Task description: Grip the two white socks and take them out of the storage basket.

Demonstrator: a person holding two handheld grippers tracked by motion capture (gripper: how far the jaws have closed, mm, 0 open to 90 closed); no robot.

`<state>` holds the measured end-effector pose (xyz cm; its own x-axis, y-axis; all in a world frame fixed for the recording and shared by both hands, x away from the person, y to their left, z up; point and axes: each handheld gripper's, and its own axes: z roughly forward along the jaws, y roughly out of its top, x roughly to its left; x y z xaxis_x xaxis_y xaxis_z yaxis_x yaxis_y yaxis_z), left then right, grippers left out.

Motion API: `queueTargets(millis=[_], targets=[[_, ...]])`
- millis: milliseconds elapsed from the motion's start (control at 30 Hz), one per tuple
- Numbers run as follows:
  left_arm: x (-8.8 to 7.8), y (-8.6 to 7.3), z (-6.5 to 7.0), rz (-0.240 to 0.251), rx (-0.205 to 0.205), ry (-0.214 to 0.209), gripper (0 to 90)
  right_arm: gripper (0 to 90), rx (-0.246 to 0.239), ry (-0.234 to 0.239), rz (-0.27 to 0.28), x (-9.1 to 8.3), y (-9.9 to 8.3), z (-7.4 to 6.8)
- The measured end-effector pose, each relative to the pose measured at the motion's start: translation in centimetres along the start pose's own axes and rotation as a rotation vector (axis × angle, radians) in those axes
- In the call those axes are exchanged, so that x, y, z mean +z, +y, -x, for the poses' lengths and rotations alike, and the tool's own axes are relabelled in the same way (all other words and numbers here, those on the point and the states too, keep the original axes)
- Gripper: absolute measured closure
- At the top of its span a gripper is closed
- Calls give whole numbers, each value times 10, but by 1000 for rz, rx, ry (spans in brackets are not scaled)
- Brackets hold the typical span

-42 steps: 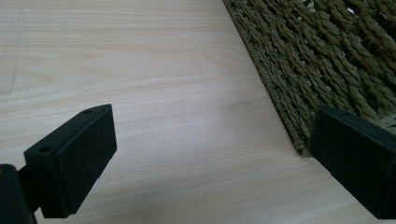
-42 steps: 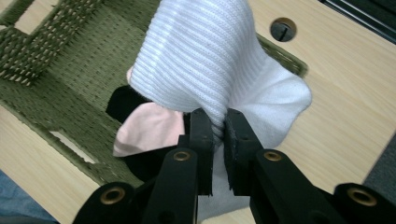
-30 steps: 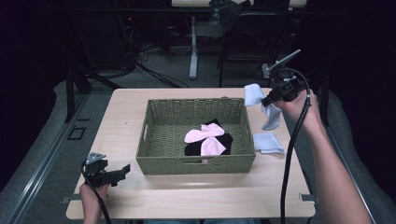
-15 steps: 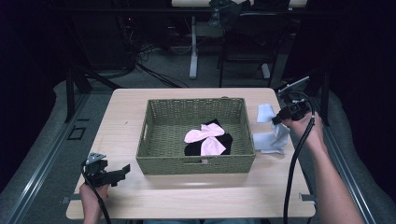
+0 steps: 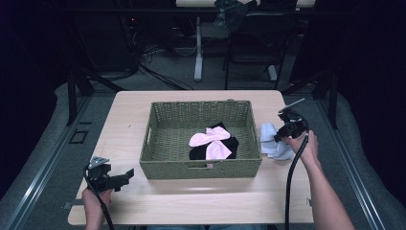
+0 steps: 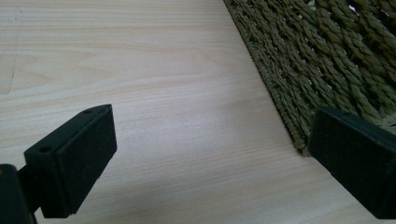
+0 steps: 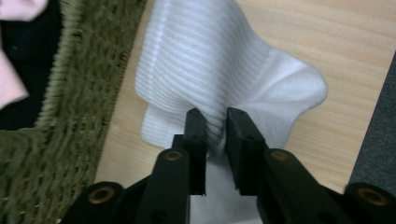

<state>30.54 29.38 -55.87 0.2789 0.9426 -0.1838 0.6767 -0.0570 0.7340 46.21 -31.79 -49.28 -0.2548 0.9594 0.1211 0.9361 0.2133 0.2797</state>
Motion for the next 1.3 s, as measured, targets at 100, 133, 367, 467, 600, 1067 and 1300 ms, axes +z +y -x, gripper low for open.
queueTargets(millis=[100,133,367,467,600,1067,1300], targets=[[0,0,0,1,-2,-1,14,647,18,-1,14,-1,-1,3],[0,0,0,1,-2,0,14,595,29,-4,24,-2,-2,3],[0,0,1,-10,7,-3,14,359,9,-5,79,-27,-11,2],[0,1,1,-13,5,-5,14,290,-7,12,118,-42,-22,-1],[2,0,2,-7,6,-6,14,201,-35,18,166,-57,-37,-4],[2,0,2,-6,13,-3,15,110,-64,38,244,-62,-103,-10],[2,1,2,-9,14,-4,15,94,-45,52,261,-40,-138,-5]])
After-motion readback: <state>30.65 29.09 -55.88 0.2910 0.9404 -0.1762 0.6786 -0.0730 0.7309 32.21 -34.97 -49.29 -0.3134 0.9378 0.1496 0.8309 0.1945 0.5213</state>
